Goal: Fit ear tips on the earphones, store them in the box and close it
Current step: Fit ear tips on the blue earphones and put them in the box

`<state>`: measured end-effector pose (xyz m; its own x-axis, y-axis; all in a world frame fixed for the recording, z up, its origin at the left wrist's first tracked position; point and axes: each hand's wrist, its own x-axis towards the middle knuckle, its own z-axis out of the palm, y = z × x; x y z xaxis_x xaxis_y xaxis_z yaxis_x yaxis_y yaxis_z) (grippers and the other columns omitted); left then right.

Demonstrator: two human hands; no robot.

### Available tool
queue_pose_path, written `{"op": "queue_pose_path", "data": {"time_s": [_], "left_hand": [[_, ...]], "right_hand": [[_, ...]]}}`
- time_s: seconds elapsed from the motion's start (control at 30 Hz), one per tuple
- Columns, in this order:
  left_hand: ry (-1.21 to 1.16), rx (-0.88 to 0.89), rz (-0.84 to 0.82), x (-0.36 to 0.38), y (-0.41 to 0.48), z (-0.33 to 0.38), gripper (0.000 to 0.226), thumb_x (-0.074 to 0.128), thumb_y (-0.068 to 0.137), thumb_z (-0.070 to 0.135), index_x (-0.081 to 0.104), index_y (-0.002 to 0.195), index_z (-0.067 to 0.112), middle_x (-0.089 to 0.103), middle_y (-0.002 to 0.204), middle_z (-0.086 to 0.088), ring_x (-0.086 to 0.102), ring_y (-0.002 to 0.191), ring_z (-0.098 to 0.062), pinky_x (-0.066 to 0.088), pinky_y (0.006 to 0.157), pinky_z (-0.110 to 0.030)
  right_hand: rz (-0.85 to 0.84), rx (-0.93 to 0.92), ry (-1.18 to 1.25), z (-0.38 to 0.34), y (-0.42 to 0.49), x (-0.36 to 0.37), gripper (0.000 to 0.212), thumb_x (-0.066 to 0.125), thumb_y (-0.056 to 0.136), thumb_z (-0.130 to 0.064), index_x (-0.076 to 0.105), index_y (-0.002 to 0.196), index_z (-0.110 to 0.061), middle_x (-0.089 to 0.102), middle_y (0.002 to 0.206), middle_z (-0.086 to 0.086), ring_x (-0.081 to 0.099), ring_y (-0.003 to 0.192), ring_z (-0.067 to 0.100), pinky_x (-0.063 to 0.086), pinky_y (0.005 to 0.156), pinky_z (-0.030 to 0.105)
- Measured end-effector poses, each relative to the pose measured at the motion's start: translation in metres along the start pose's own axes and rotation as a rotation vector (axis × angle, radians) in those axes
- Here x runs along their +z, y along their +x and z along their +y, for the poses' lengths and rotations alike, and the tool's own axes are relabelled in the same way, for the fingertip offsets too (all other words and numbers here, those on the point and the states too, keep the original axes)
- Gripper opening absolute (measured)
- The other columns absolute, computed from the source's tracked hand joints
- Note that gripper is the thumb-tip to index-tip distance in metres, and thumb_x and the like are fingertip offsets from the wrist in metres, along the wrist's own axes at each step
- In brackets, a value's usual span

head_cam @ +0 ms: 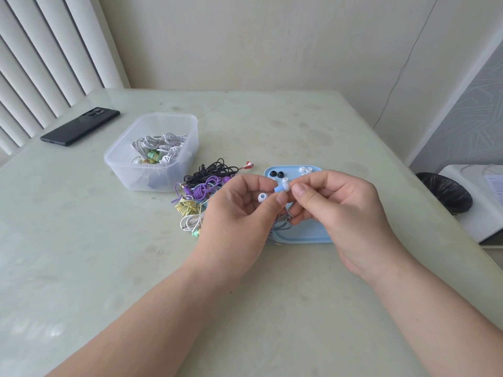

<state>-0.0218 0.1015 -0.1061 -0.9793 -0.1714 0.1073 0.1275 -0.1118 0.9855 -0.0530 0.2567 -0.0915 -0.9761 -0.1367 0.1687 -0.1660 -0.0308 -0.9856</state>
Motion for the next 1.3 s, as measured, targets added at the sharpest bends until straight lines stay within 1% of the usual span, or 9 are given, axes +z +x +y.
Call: {"op": "queue_pose_path", "data": {"time_s": [0.1,0.27,0.37,0.5,0.63,0.83,1.0,1.1,1.3], "left_hand": [[0.001,0.004,-0.006,0.000,0.000,-0.001,0.009,0.076,0.093,0.009,0.069,0.097,0.012,0.074,0.085,-0.006,0.074,0.084,-0.029,0.060,0.083,-0.048],[-0.005,0.012,-0.019,0.000,0.001,0.000,0.009,0.076,0.093,0.009,0.068,0.098,0.010,0.073,0.082,-0.003,0.071,0.076,-0.015,0.059,0.072,-0.028],[-0.001,0.010,-0.006,-0.001,0.001,0.000,0.009,0.075,0.093,0.008,0.068,0.098,0.010,0.075,0.086,-0.008,0.074,0.080,-0.023,0.061,0.075,-0.034],[0.010,0.010,0.005,-0.001,0.000,0.001,0.009,0.076,0.093,0.009,0.069,0.098,0.011,0.077,0.096,-0.018,0.073,0.096,-0.043,0.060,0.089,-0.058],[0.021,0.025,0.018,-0.004,-0.001,0.003,0.011,0.076,0.092,0.007,0.070,0.101,0.011,0.079,0.091,-0.009,0.078,0.088,-0.029,0.063,0.085,-0.045],[0.076,0.019,-0.037,-0.001,-0.005,0.005,0.041,0.073,0.095,0.006,0.067,0.131,0.023,0.079,0.094,0.008,0.075,0.084,-0.013,0.062,0.083,-0.027],[0.065,0.033,-0.024,-0.001,-0.004,0.007,0.030,0.074,0.093,0.006,0.073,0.117,0.024,0.081,0.099,0.006,0.077,0.088,-0.011,0.062,0.085,-0.027],[0.050,0.037,-0.001,-0.002,-0.003,0.008,0.023,0.077,0.090,0.006,0.076,0.108,0.021,0.081,0.094,-0.001,0.079,0.087,-0.016,0.062,0.081,-0.026],[0.049,0.029,-0.007,-0.002,-0.001,0.006,0.015,0.080,0.089,0.005,0.076,0.102,0.011,0.081,0.093,-0.003,0.080,0.089,-0.023,0.064,0.089,-0.041]], "right_hand": [[0.006,0.014,0.036,-0.001,-0.001,0.001,0.011,0.067,0.094,0.000,0.077,0.090,-0.004,0.077,0.082,0.013,0.069,0.068,0.024,0.058,0.065,0.033],[0.013,0.010,0.053,-0.003,-0.003,0.003,0.021,0.065,0.095,0.001,0.081,0.088,-0.011,0.078,0.082,0.012,0.070,0.069,0.025,0.060,0.065,0.034],[-0.006,0.058,0.067,-0.001,-0.002,0.002,0.024,0.061,0.095,0.006,0.081,0.094,-0.009,0.078,0.086,0.014,0.068,0.072,0.025,0.058,0.068,0.034],[-0.024,0.082,0.028,-0.001,-0.001,0.000,0.029,0.059,0.092,0.010,0.081,0.099,-0.009,0.079,0.090,0.012,0.068,0.075,0.021,0.056,0.070,0.031],[-0.049,0.051,-0.035,-0.004,-0.005,0.006,0.030,0.062,0.093,0.005,0.081,0.100,-0.017,0.078,0.089,0.007,0.069,0.078,0.009,0.054,0.067,0.024],[-0.061,0.089,-0.058,-0.007,0.000,-0.003,0.022,0.067,0.090,-0.009,0.083,0.097,-0.023,0.078,0.104,-0.001,0.070,0.097,0.016,0.052,0.072,0.029],[-0.134,0.171,0.054,-0.002,0.002,-0.006,0.035,0.062,0.079,-0.019,0.080,0.110,-0.015,0.078,0.110,0.004,0.068,0.112,0.028,0.052,0.078,0.039],[-0.152,0.159,0.069,-0.003,0.002,-0.005,0.037,0.064,0.080,-0.018,0.078,0.114,-0.014,0.078,0.108,0.007,0.070,0.108,0.028,0.052,0.077,0.036],[-0.185,0.104,-0.094,-0.003,0.001,-0.005,0.041,0.069,0.078,-0.023,0.074,0.119,-0.020,0.079,0.106,0.000,0.072,0.097,0.017,0.053,0.074,0.024]]}}
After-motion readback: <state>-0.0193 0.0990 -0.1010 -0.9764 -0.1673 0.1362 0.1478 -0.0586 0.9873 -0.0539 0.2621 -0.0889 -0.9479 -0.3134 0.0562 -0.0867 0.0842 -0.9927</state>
